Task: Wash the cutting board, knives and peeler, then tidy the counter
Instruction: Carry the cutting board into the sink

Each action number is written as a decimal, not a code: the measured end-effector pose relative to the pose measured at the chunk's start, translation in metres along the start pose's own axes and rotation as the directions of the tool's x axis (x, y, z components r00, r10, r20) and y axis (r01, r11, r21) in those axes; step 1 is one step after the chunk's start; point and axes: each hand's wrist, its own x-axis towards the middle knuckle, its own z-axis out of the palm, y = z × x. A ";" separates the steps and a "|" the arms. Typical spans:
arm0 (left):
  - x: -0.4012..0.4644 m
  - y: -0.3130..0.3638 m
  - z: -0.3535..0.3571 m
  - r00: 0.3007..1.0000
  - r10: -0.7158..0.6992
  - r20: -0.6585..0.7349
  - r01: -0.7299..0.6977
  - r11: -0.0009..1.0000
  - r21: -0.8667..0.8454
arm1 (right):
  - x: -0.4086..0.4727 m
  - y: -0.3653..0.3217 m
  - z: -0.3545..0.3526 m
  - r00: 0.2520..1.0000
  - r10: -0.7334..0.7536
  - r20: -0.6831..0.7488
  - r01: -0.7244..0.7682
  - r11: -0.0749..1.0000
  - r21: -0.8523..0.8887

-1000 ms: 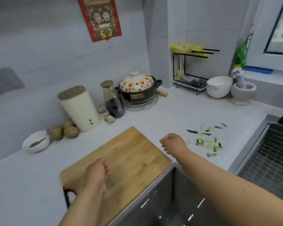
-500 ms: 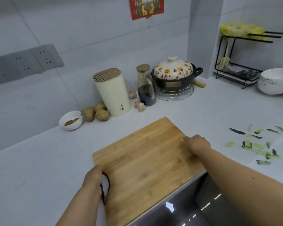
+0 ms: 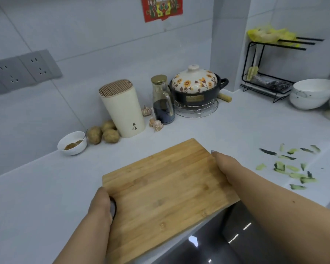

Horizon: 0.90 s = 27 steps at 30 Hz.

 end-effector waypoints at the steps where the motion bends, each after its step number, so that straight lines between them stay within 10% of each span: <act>1: -0.002 0.005 0.004 1.000 0.004 0.010 -0.004 1.000 -0.009 | 0.000 0.002 -0.004 1.000 -0.011 -0.019 0.011 1.000 -0.006; 16: -0.129 0.066 0.137 0.917 0.213 0.337 -0.272 0.952 0.138 | -0.063 0.044 -0.185 0.960 0.013 -0.279 0.125 0.873 0.471; 27: -0.283 -0.013 0.281 0.709 -0.029 0.704 -0.296 0.894 0.335 | -0.154 0.188 -0.352 0.795 0.273 -0.542 0.163 0.763 0.625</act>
